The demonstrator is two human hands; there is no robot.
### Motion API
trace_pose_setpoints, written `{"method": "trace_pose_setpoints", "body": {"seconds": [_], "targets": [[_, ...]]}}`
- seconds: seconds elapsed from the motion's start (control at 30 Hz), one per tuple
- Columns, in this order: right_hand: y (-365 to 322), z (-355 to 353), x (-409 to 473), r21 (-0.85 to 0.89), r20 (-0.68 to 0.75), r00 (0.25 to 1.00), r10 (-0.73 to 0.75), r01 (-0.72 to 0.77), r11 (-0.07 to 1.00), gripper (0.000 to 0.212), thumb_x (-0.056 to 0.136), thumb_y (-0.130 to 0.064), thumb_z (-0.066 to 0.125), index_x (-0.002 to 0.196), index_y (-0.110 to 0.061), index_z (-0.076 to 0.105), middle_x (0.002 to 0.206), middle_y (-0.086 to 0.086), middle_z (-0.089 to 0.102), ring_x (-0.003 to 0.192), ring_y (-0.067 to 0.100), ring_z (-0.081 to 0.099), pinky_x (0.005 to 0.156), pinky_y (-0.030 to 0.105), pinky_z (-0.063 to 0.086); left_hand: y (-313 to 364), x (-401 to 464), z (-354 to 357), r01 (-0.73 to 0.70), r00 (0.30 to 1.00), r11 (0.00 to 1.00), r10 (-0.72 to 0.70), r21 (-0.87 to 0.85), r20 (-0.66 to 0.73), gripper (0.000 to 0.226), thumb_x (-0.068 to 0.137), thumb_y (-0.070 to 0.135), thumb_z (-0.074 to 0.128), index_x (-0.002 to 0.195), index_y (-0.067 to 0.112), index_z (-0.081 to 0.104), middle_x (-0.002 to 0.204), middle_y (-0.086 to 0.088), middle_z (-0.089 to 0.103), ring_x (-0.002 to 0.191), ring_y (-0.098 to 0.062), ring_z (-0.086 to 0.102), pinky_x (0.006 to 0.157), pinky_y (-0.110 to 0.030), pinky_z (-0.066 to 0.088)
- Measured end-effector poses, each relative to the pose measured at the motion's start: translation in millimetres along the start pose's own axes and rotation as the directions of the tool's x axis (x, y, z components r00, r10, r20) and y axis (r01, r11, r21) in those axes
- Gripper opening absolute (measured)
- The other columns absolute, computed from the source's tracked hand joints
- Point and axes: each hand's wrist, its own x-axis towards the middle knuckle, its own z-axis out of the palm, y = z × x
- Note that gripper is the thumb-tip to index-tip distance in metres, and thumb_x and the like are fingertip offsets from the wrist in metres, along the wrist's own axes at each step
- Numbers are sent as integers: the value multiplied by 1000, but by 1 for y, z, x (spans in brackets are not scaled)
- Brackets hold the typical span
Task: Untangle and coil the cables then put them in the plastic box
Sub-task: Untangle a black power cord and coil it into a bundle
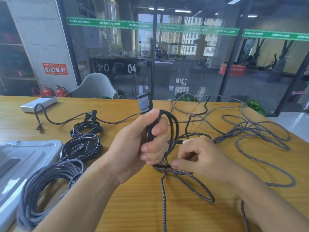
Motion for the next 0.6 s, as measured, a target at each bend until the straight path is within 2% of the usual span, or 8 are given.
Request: {"method": "trace_pose_setpoints", "body": {"seconds": [0.1, 0.2, 0.23, 0.3, 0.43, 0.5, 0.6], "targets": [[10, -12, -1, 54, -35, 996, 84, -82, 995, 47, 77, -71, 76, 64, -26, 67, 66, -9, 55, 59, 7, 48, 60, 20, 38, 2, -1, 1, 24, 999, 999, -26, 42, 37, 40, 99, 44, 42, 66, 22, 46, 47, 8, 27, 42, -11, 18, 44, -27, 17], [16, -22, 0, 129, 25, 989, 143, -145, 981, 44, 75, -65, 80, 74, -22, 71, 74, -8, 59, 67, 6, 50, 68, 29, 45, 4, -2, 2, 41, 999, 997, -42, 59, 29, 41, 98, 44, 42, 63, 22, 44, 46, 9, 27, 41, -9, 18, 43, -26, 15], [18, -26, 0, 135, 47, 987, 151, -157, 978, 42, 76, -63, 80, 77, -22, 71, 77, -6, 61, 71, 7, 53, 73, 28, 47, 5, -3, 2, 45, 999, 997, -46, 60, 27, 41, 97, 44, 42, 63, 22, 44, 45, 9, 27, 40, -8, 19, 42, -26, 14], [22, -33, 1, 111, 67, 980, 186, -193, 975, 36, 80, -59, 80, 86, -24, 72, 86, -6, 66, 82, 9, 59, 85, 26, 48, 7, -4, 1, 53, 998, 996, -55, 70, 21, 41, 97, 44, 41, 62, 23, 44, 44, 11, 27, 40, -6, 19, 42, -25, 12], [36, -46, -2, -42, 52, 952, 301, -299, 953, 23, 88, -56, 70, 93, -33, 72, 102, -14, 67, 108, 7, 61, 106, 37, 44, 11, -7, -2, 67, 998, 993, -67, 102, 0, 43, 96, 45, 40, 59, 24, 45, 44, 12, 27, 39, -5, 20, 40, -22, 14], [44, -47, -2, -122, -25, 951, 309, -310, 943, 25, 87, -60, 67, 87, -36, 72, 99, -17, 67, 108, 5, 59, 107, 40, 43, 13, -7, -4, 75, 997, 990, -75, 122, -4, 43, 96, 45, 40, 59, 24, 45, 44, 12, 27, 40, -6, 19, 40, -21, 15], [54, -44, 1, -343, -301, 938, 173, -276, 898, 39, 78, -74, 67, 72, -35, 68, 74, -16, 65, 90, 2, 56, 98, 39, 43, 10, -6, -5, 99, 995, 976, -103, 195, 11, 43, 98, 44, 39, 61, 23, 44, 45, 11, 27, 41, -7, 18, 40, -19, 17]]}}
